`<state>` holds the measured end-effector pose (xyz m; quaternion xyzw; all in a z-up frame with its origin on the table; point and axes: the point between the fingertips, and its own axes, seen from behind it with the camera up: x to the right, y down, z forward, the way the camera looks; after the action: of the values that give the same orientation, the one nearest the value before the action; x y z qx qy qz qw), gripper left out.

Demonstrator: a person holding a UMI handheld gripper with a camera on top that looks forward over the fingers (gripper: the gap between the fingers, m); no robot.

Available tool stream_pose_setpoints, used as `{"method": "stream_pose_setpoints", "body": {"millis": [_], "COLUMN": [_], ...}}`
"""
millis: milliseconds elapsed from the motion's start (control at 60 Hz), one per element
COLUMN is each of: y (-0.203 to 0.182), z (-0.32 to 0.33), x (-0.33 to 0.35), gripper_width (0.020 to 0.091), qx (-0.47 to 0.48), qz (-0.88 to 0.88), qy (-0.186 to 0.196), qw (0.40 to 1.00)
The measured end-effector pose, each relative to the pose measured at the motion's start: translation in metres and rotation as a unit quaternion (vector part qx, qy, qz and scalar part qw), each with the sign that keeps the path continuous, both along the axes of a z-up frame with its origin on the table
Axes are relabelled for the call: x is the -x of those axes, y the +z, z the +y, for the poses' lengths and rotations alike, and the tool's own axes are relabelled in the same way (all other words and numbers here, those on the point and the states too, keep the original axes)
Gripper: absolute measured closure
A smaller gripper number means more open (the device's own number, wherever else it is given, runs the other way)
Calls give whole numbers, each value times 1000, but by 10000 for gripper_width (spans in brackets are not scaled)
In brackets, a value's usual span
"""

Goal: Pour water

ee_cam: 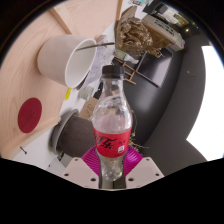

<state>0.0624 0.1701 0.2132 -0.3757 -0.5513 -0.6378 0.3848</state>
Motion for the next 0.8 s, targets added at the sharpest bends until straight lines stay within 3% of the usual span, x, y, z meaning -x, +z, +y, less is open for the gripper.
{"method": "stream_pose_setpoints", "body": {"millis": [217, 383, 583, 717, 800], "y": [-11, -12, -22, -58, -75], "z": [4, -7, -23, -28, -27], "x": [-2, -23, -22, -11, -4], "gripper_width": [851, 849, 849, 850, 850], "qx": [20, 49, 91, 138, 160], "qz": [24, 233, 536, 688, 740], "qy": [-12, -56, -74, -89, -79], "qw": [999, 970, 836, 707, 648]}}
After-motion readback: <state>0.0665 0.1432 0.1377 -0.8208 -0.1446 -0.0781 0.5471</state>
